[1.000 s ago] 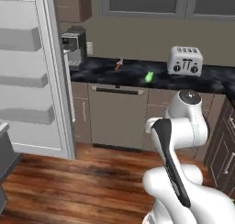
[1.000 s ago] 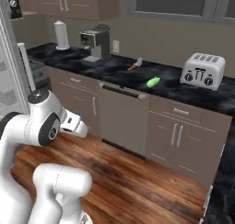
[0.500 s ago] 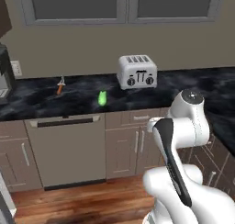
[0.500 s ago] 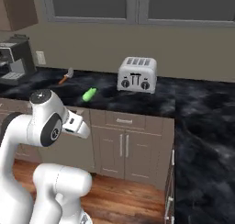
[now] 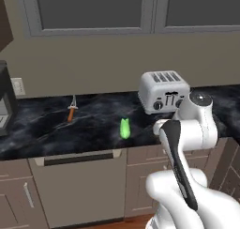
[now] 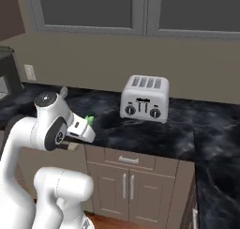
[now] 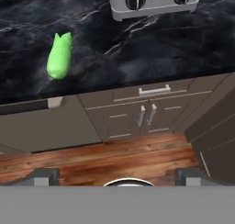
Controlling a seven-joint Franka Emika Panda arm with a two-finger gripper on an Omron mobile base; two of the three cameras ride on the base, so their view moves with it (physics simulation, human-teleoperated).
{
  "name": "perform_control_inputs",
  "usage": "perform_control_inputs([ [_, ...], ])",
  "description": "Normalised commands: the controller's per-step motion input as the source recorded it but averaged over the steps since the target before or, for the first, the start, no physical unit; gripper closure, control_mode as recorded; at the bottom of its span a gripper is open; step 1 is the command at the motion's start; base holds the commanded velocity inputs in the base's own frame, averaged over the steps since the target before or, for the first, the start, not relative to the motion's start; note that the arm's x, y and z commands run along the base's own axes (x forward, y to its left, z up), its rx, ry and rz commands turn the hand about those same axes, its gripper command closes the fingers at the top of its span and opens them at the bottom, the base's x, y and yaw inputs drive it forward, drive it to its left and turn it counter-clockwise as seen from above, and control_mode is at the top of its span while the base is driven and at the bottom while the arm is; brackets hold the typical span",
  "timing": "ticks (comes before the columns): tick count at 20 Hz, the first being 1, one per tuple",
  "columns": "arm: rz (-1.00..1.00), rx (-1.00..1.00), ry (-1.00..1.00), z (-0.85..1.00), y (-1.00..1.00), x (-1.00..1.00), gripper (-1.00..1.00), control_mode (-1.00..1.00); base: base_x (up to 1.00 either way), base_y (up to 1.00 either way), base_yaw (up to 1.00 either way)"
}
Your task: Place the mushroom and corn inside the fridge drawer. Close the drawer after placing the vegetables.
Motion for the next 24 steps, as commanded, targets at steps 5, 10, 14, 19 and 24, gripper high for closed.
perform_control_inputs([
  [5,0.00,0.00,0.00,0.00,0.00,0.00,-1.00,1.00,0.68,0.38,0.17],
  [10,0.04,0.00,0.00,-0.26,0.15,0.07,-1.00,-1.00,0.09,0.23,0.08],
  [14,0.00,0.02,-0.01,-0.86,0.34,0.50,-1.00,-1.00,0.00,0.00,0.00],
  [19,0.00,0.02,0.00,-0.67,0.05,1.00,-1.00,-1.00,0.00,0.00,0.00],
  [24,0.00,0.00,0.01,-0.34,0.00,0.79,-1.00,-1.00,0.00,0.00,0.00],
])
